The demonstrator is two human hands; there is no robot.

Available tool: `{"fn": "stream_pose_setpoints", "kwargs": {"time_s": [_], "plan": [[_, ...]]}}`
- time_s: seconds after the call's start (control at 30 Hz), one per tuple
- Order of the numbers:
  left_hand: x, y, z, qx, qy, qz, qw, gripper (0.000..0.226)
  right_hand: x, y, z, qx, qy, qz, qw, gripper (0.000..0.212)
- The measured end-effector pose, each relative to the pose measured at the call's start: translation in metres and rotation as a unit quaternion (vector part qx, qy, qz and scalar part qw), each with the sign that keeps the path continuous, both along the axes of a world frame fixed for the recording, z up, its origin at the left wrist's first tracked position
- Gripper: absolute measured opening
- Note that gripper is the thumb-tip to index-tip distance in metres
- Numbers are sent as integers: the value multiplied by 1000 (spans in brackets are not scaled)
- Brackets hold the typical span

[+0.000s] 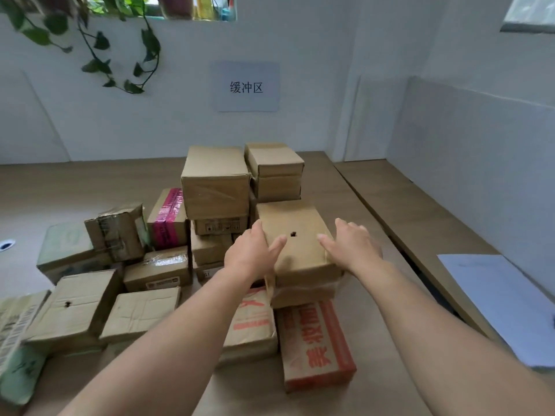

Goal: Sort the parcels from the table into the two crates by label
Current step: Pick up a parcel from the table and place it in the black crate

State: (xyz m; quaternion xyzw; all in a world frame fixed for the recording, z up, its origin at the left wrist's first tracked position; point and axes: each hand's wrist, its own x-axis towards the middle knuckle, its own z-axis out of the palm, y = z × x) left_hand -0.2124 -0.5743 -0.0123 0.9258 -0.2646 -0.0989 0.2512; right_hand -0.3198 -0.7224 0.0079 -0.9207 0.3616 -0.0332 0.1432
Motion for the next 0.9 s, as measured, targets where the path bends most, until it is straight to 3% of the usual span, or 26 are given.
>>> {"fn": "stream_pose_setpoints", "kwargs": {"time_s": [0.17,0.4,0.47,0.57,0.6,0.67,0.8,0.9], "plan": [[11,-28,-8,-25,110,92,989,69,29,-43,-19,116,17,25,993,64],[8,-30,-9,-151,212,167,951,37,42,-59,-34,309,-59,62,947,43],[5,-22,-5,-196,235,157,939,31,35,-59,-28,335,-87,74,935,40],[-5,-10,9,-232,233,104,939,41,19,-56,-10,385,-127,107,908,68],[-7,-6,13,-243,227,77,940,52,12,-54,-3,396,-138,117,900,72],[-14,5,23,-277,225,30,934,49,-2,-49,10,432,-170,122,877,71],[-24,41,33,-381,319,26,867,51,-28,-42,29,554,-198,102,802,37],[-29,62,37,-445,365,35,817,59,-31,-28,21,580,-165,48,796,81]]}}
